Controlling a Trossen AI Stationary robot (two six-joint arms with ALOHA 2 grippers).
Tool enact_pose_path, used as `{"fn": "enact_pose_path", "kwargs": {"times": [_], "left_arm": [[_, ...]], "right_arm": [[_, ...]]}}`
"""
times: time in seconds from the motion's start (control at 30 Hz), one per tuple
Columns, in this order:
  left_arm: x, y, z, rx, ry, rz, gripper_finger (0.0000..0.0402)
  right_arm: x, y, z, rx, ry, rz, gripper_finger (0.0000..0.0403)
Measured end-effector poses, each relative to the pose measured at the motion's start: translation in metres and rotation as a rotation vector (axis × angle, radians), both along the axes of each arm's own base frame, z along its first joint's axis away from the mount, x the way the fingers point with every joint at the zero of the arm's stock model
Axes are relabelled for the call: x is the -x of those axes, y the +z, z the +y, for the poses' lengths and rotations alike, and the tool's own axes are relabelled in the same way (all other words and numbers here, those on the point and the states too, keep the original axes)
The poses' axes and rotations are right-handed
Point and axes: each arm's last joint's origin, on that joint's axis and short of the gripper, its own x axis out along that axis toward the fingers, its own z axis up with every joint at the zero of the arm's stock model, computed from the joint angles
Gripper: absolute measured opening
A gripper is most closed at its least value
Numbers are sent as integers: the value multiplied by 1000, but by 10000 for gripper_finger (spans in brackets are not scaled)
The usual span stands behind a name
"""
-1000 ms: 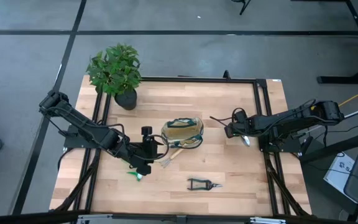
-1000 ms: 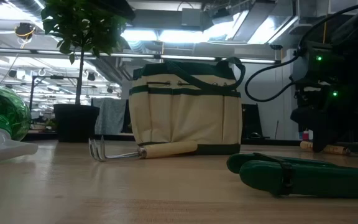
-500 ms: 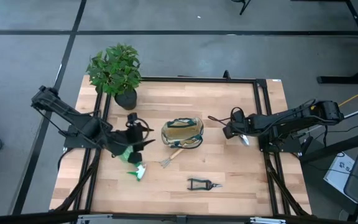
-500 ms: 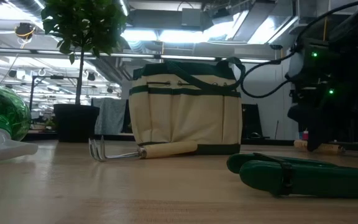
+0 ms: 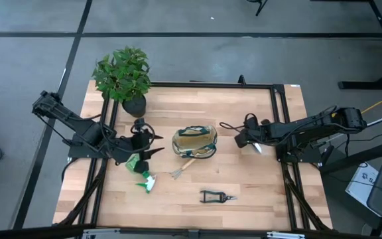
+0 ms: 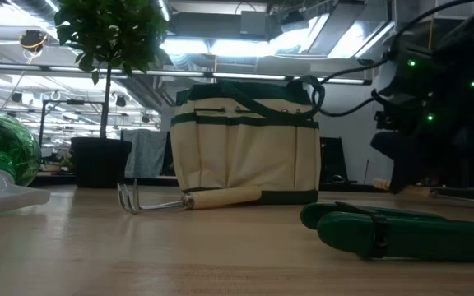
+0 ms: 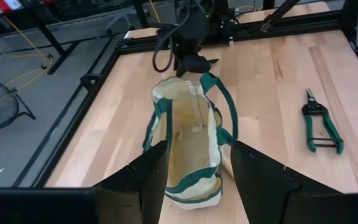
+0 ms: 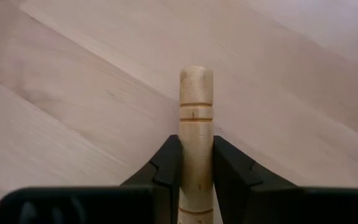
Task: Pick & Place Garden tools in Gardening bag
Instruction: Put the brown trowel into the green gardening bag
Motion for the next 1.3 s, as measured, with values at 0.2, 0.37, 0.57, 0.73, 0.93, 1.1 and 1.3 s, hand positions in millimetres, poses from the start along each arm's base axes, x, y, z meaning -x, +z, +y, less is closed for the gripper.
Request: {"fn": "enact_pose_path", "kwargs": {"times": [0.2,0.37,0.57,0.73,0.93,1.1,1.3], "left_arm": [[0,0,-1,19,-29,11,169],[0,-1,-2,39,-61,22,169],[0,-1,-3,56,-86,30,169],[0,-1,-3,56,-86,30,169],[0,-1,-3,56,-86,31,169],[0,-1,-3,56,-86,31,169],[0,-1,-3,56,-86,31,169]], "right_arm": [[-8,3,0,21,50,-63,67],[-16,7,0,48,111,-113,67],[-25,17,0,86,172,-127,67],[-39,36,-1,169,238,-126,67],[-49,61,-3,268,305,-77,67],[-45,89,-4,346,317,-94,67],[-24,125,-4,421,335,-235,67]]}}
